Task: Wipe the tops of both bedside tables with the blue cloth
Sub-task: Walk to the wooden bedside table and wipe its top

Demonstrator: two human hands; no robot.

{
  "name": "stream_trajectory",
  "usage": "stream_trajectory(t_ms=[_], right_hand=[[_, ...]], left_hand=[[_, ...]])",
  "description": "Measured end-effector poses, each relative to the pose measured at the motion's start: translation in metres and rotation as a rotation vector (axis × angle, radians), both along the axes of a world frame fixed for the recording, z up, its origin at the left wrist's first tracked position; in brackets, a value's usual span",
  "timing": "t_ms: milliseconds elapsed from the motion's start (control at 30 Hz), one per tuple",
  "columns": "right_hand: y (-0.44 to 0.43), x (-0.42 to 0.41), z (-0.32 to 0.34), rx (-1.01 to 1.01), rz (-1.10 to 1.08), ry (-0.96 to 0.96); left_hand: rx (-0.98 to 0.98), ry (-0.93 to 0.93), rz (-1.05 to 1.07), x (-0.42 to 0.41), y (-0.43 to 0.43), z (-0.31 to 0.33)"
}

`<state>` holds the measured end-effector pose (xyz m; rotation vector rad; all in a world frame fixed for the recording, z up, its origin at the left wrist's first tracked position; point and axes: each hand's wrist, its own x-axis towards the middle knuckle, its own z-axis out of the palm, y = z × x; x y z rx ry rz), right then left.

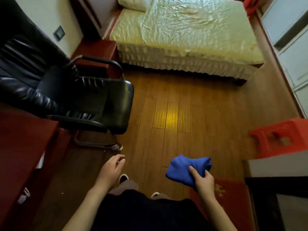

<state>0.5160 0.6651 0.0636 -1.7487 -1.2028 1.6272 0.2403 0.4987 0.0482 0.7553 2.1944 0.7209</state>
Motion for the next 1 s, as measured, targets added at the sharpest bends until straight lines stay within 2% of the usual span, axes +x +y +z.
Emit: stream_trajectory(t_ms=[167,400,533,700,867,1000], right_hand=[[0.053,-0.039,0.000,0.021,0.060,0.066],[0.155,-0.125,-0.012,0.022,0.117,0.125],[0.229,-0.170,-0.013,0.025,0.112,0.075],[0.320,-0.207,0.003,0.078,0.034,0.035],[0.411,-0.226,0.007,0.093,-0.042,-0.007],[0.495,-0.243,-0.003,0.095,-0.046,-0.038]], left_hand=[[-0.043,0.015,0.061,-0.030,0.027,-0.003],[-0.062,0.013,0.158,-0.099,0.088,-0.040],[-0.026,0.035,0.153,-0.154,0.175,-0.043],[0.052,0.080,0.043,-0.218,0.307,-0.012],[0.125,0.072,-0.042,-0.256,0.424,0.008],[0.127,0.035,-0.056,-0.279,0.501,-0.004]])
